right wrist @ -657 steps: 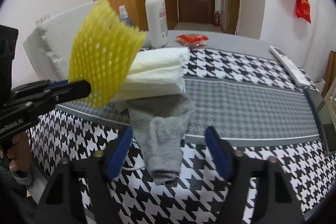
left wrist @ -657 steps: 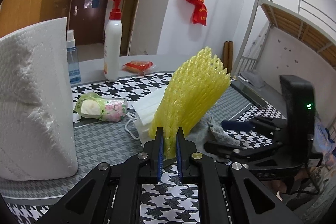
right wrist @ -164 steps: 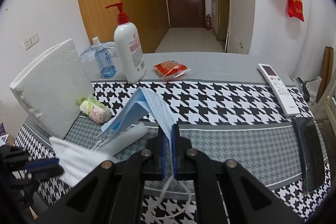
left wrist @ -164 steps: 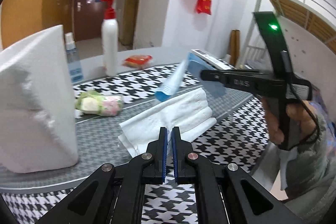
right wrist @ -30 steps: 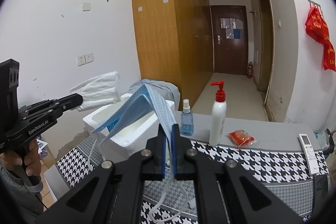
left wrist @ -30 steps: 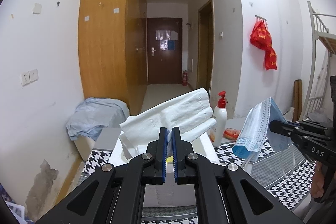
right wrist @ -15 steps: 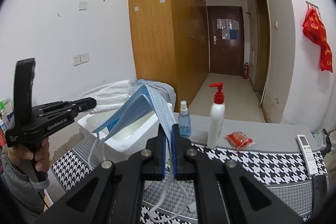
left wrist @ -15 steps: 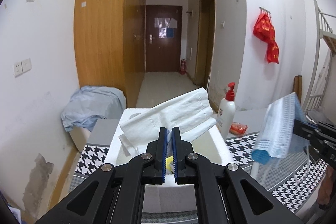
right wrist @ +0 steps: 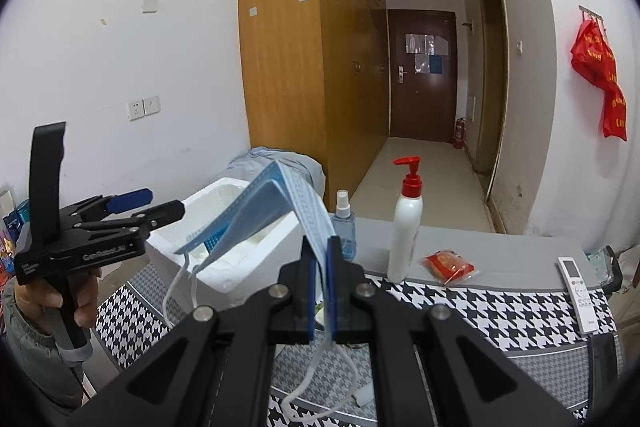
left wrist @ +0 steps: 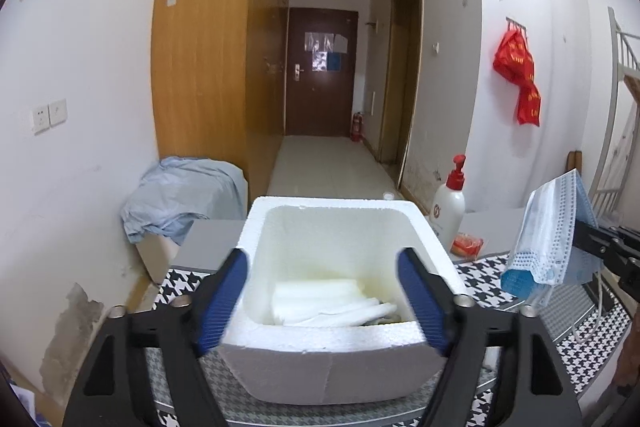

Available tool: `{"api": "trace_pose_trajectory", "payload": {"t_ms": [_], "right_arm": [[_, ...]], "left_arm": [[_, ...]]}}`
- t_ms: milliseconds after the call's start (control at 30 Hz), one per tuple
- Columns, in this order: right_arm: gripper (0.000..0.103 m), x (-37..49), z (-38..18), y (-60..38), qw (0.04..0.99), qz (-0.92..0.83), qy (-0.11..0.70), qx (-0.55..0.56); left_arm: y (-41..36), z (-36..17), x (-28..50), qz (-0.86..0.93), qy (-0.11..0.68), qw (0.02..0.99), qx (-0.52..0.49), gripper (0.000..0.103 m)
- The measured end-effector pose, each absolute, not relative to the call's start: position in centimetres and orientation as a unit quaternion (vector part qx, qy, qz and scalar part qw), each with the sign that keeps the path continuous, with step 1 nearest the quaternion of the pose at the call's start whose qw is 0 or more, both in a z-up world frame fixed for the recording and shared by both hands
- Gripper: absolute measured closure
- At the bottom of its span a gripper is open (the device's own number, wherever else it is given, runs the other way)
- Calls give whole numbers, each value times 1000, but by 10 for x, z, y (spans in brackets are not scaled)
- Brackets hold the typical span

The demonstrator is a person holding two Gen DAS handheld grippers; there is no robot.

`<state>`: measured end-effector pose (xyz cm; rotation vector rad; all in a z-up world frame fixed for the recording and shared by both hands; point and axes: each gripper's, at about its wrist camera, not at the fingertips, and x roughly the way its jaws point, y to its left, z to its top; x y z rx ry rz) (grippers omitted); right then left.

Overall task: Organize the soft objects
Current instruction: 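Lower the white masks into the foam box and open the left tool, then lower the blue mask into the foam box and open the right tool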

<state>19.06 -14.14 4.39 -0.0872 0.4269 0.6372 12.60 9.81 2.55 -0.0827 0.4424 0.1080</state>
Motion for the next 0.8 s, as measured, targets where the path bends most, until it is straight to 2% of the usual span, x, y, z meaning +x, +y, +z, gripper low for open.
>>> {"api": "trace_pose_trajectory", "payload": {"t_ms": [67,100,800], "right_arm": [[96,191,46,-140,927,310,208,-42],[96,191,46,-140,926,311,208,-42],[96,208,63,-94,912,342,214,-75]], "left_arm": [[99,26,119,60,207,976,-38,6],[100,27,118,62,204,976,-36,5],[125,26,85,125,186,974,-45,1]]}}
